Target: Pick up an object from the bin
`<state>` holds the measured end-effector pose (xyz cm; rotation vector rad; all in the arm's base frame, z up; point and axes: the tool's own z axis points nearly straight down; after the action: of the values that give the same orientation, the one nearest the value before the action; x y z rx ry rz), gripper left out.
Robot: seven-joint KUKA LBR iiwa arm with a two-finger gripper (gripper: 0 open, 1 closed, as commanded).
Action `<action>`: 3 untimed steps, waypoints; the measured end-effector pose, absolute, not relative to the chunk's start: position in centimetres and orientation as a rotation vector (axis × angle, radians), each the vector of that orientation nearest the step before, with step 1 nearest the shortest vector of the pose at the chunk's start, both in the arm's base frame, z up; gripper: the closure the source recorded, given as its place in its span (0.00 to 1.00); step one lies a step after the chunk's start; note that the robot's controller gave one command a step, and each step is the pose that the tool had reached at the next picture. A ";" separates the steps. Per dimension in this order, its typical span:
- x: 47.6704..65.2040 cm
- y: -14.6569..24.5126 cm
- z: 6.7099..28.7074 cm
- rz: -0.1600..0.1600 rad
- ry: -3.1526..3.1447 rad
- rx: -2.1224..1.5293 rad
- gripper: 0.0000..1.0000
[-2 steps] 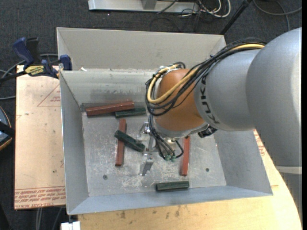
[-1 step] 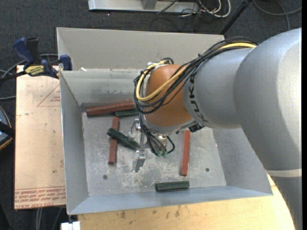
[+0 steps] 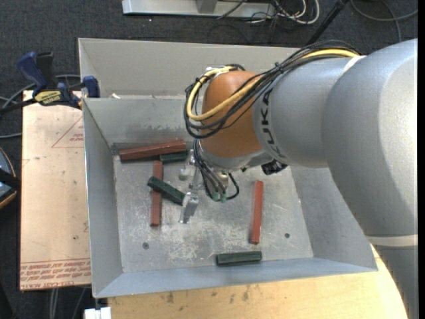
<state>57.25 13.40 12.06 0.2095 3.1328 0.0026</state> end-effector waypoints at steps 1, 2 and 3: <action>57.4 15.1 7.4 0.004 3.126 0.230 0.00; 58.6 15.3 7.2 0.020 3.095 0.393 1.00; 58.6 15.3 7.4 0.020 3.095 0.414 1.00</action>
Offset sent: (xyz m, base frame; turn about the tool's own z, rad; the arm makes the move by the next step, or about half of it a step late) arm 0.0090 0.0141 -0.0506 0.1510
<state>58.64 15.26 7.40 0.4139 3.0948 0.0197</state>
